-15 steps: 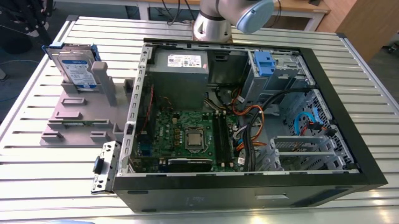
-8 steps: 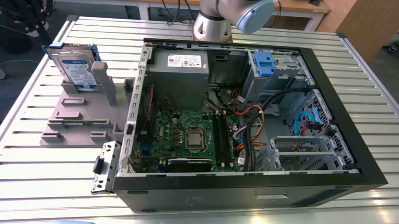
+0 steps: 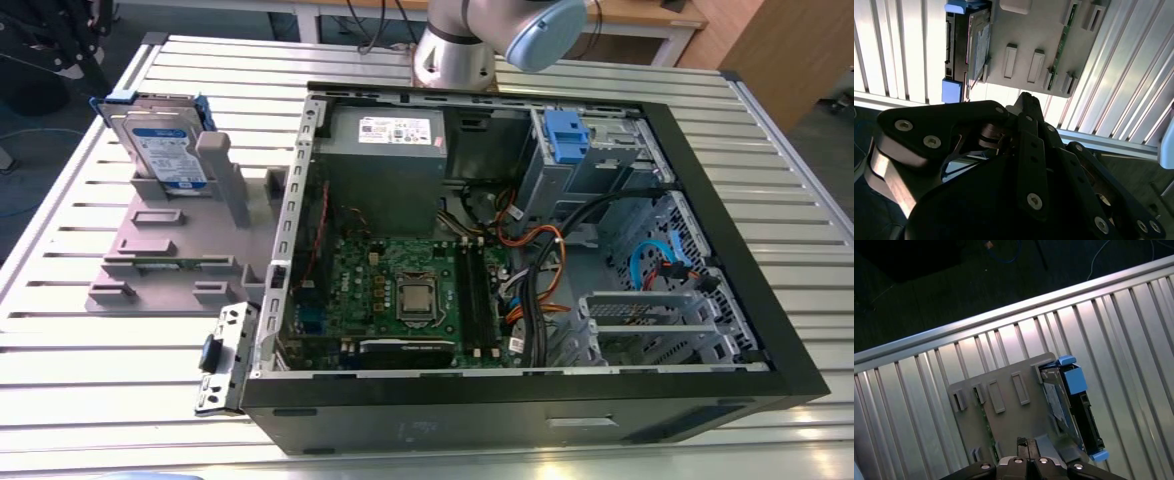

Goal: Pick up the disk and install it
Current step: 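Pick up the disk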

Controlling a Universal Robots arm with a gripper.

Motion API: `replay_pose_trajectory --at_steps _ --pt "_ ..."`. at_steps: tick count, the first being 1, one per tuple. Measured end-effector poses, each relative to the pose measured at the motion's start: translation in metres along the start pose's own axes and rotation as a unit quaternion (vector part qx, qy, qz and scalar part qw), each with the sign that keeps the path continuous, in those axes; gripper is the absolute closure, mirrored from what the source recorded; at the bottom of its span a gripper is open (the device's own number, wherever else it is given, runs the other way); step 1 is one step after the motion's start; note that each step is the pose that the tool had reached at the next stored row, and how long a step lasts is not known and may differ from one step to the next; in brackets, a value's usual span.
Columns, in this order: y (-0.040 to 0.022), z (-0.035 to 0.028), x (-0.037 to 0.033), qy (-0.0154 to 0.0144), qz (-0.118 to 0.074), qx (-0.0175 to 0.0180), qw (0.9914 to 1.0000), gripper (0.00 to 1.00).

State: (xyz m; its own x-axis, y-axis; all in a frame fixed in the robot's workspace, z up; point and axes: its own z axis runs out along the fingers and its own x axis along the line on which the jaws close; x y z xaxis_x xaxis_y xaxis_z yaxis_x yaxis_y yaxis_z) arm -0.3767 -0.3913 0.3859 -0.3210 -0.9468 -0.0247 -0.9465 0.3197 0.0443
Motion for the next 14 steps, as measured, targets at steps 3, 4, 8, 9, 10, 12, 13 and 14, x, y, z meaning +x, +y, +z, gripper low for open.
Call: replay_pose_trajectory --at_steps 3,4,8,9,10,12,13,14 --pt "0.0 0.0 0.0 0.0 -0.001 0.0 1.0 0.89" --pt "0.0 0.0 0.0 0.0001 -0.001 0.0 1.0 0.89" --pt "0.0 0.0 0.0 0.0001 -0.003 -0.0001 1.0 0.89" --pt "0.0 0.0 0.0 0.0001 -0.003 -0.0001 1.0 0.89" --pt "0.0 0.0 0.0 0.0002 -0.003 -0.0001 0.99999 0.89" --pt "0.0 0.0 0.0 0.0002 -0.004 -0.0001 0.99999 0.89" --pt "0.0 0.0 0.0 0.0002 -0.004 -0.0001 0.99999 0.89" --pt "0.0 0.0 0.0 0.0002 -0.005 -0.0001 0.99999 0.89"
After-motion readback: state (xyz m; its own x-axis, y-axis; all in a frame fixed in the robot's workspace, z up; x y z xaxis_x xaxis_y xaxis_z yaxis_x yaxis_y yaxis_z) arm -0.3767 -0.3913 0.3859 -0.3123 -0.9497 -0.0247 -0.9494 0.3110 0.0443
